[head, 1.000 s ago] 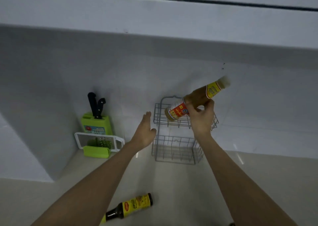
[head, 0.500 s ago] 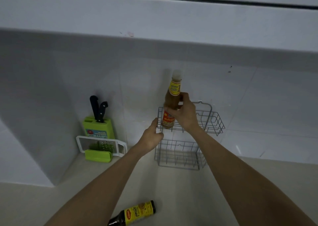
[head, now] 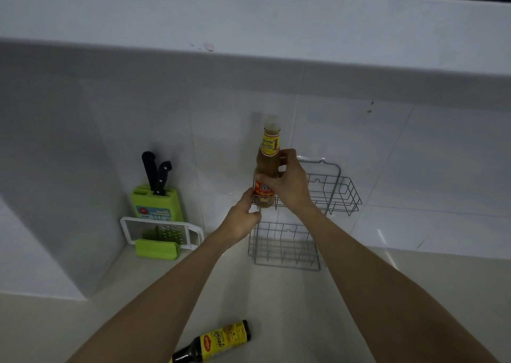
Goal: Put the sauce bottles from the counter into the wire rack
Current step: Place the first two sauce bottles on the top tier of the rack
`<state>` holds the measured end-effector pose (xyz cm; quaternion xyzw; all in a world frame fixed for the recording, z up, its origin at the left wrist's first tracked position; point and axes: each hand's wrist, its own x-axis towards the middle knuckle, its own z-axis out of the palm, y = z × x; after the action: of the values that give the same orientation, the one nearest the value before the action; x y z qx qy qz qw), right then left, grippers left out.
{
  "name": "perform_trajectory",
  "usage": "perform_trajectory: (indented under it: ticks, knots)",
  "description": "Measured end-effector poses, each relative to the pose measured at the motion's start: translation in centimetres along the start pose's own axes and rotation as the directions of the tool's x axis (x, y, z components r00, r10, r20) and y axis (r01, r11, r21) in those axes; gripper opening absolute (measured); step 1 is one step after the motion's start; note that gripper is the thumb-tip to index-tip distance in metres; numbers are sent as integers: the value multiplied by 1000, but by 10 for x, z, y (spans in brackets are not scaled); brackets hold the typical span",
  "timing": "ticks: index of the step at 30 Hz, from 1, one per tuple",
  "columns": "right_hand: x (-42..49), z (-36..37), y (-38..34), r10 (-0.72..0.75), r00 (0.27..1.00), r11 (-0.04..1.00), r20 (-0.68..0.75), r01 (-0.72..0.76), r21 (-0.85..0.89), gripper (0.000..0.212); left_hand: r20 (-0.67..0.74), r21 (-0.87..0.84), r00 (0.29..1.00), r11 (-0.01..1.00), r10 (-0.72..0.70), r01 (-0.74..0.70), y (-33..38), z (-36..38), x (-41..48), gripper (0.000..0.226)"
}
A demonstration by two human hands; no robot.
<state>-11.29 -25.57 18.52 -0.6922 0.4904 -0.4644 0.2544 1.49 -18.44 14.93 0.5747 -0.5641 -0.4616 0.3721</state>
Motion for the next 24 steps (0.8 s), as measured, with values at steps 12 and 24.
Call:
perform_trajectory:
  ticks: [12, 24]
  knots:
    - [-11, 3, 1, 67, 998, 998, 10, -66, -23, 68, 35, 78, 999, 997, 20, -22, -12, -3, 2, 82]
    - [-103, 2, 3, -12, 978, 993, -210, 37, 113, 41, -167, 111, 985, 993, 45, -27, -39, -12, -50, 60]
